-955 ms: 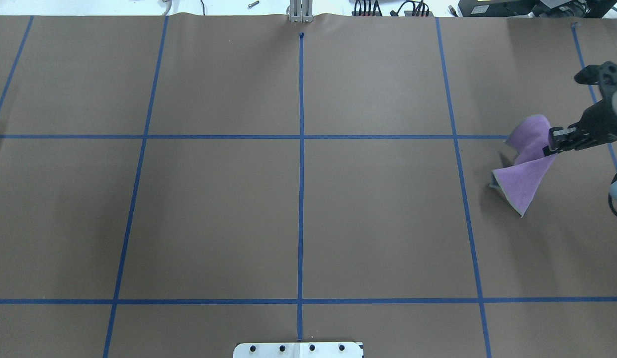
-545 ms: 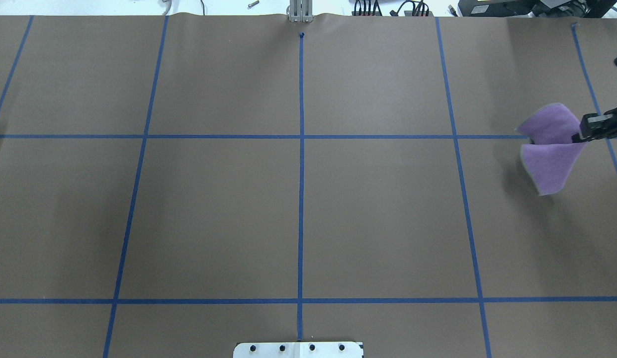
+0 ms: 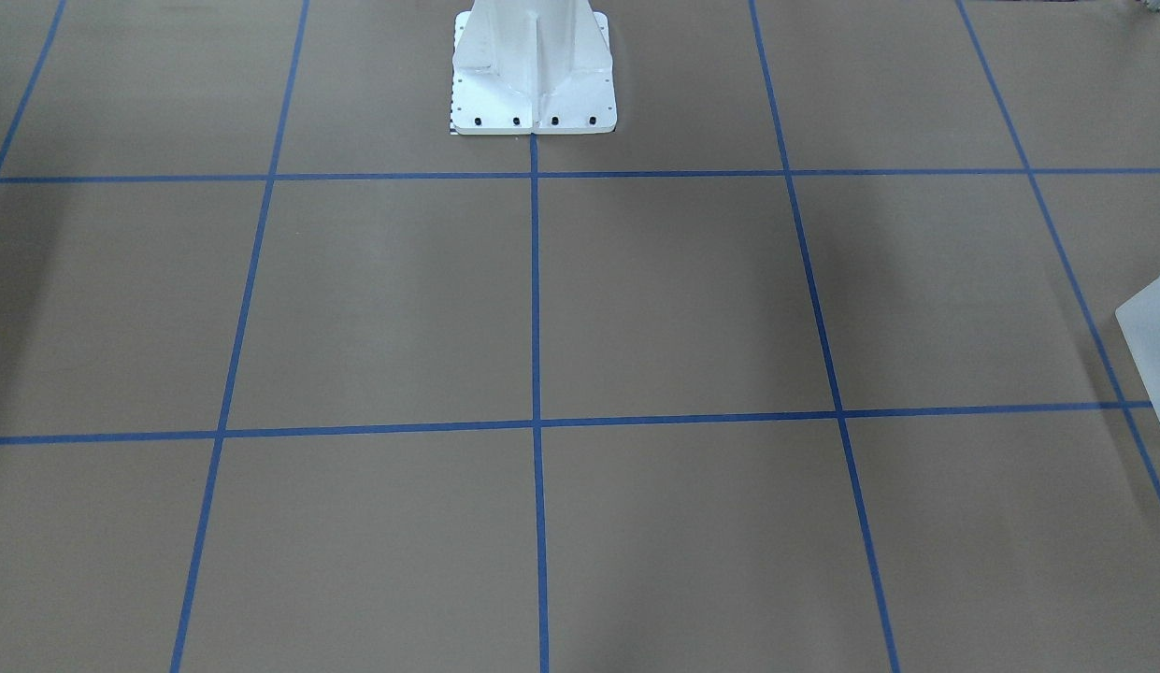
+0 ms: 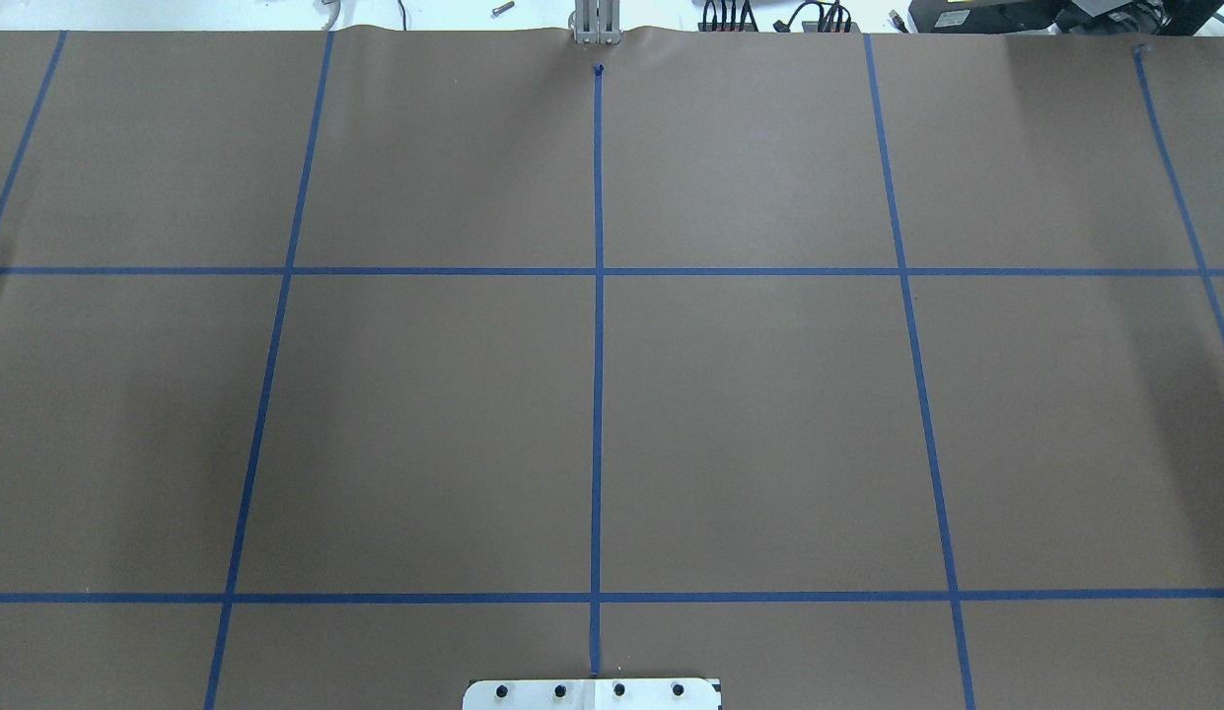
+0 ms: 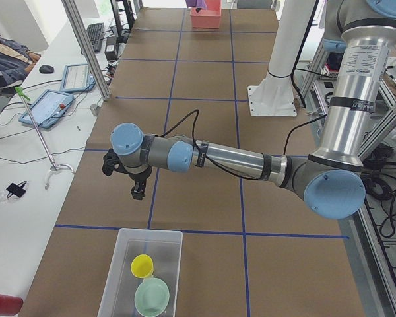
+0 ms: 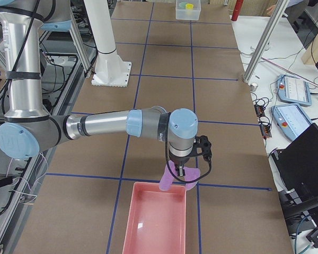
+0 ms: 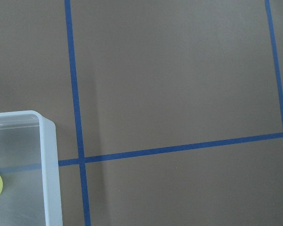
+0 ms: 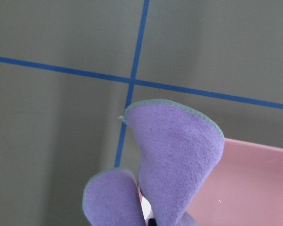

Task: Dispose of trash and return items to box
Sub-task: 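Lift the purple cloth with the right gripper into the pink bin, then release the cloth and hold the right gripper above the pink bin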

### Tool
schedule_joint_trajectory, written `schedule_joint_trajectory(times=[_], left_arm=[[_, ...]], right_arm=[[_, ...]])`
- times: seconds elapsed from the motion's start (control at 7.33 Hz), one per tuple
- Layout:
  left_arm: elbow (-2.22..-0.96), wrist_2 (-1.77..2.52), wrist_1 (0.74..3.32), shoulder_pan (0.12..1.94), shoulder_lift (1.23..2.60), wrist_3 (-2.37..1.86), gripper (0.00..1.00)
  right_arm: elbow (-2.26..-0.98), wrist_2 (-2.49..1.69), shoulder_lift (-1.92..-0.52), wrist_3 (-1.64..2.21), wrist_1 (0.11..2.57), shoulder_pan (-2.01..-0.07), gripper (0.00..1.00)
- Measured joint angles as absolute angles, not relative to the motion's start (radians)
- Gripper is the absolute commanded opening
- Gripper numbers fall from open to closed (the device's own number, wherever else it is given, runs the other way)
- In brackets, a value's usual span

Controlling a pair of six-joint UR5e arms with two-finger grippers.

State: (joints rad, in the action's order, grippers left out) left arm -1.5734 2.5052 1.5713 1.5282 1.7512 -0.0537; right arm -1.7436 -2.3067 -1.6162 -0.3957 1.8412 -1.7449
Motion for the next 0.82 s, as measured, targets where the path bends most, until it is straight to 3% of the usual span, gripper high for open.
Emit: schedule_joint_trajectory(times=[0.55, 0.68, 0.82], left_arm=[[-1.573, 2.506, 1.572, 1.519, 1.752, -0.055, 0.98], [-1.573, 2.506, 1.572, 1.519, 1.752, -0.055, 0.98], [-1.573, 2.506, 1.572, 1.519, 1.751, -0.055, 0.98]], right_arm=[[-1.616, -2.252, -1.685, -0.538, 1.749, -1.783, 0.0], [-1.568, -2.244, -1.685, -0.547, 1.691, -1.783, 0.36], [-1.535, -2.241, -1.683, -0.55, 1.654, -1.784, 0.99]])
